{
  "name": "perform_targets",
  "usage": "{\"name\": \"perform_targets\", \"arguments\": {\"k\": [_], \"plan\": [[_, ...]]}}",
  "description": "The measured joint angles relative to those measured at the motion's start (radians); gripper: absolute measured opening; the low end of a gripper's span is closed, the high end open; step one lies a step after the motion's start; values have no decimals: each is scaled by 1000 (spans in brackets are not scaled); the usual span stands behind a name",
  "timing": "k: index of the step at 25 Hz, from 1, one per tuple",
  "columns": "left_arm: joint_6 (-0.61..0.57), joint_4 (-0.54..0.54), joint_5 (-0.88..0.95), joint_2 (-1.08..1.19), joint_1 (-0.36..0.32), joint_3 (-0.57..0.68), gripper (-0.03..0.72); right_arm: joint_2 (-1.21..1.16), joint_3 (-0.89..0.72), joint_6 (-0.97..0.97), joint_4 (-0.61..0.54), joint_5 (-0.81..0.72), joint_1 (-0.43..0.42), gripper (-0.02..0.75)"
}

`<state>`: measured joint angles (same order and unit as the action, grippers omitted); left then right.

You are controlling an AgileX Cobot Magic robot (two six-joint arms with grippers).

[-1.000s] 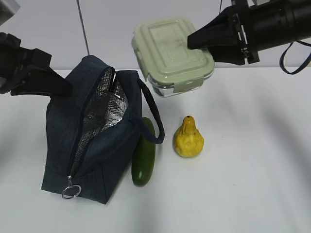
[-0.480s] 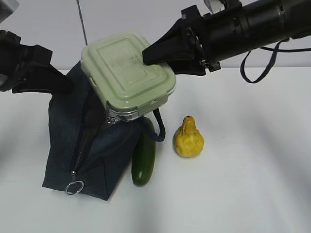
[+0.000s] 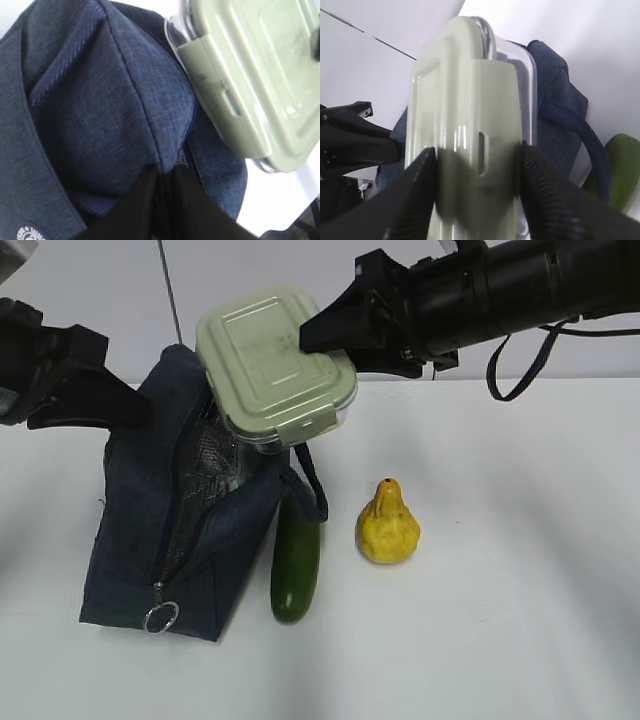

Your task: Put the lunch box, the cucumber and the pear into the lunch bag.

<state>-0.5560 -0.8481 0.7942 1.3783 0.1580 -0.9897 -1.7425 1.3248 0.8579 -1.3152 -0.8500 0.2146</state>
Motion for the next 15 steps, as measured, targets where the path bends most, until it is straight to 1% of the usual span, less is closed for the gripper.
{"name": "perform_targets", "arguments": {"k": [6, 9, 15], "plan": [[0, -63, -16, 0, 0, 0, 20, -15, 0, 0, -5, 17, 28, 389], [0, -72, -24, 0, 0, 0, 20, -46, 0, 0, -4, 17, 40, 389], [-9, -112, -46, 0, 0, 0, 20, -59, 0, -9, 52, 17, 42, 389]]}}
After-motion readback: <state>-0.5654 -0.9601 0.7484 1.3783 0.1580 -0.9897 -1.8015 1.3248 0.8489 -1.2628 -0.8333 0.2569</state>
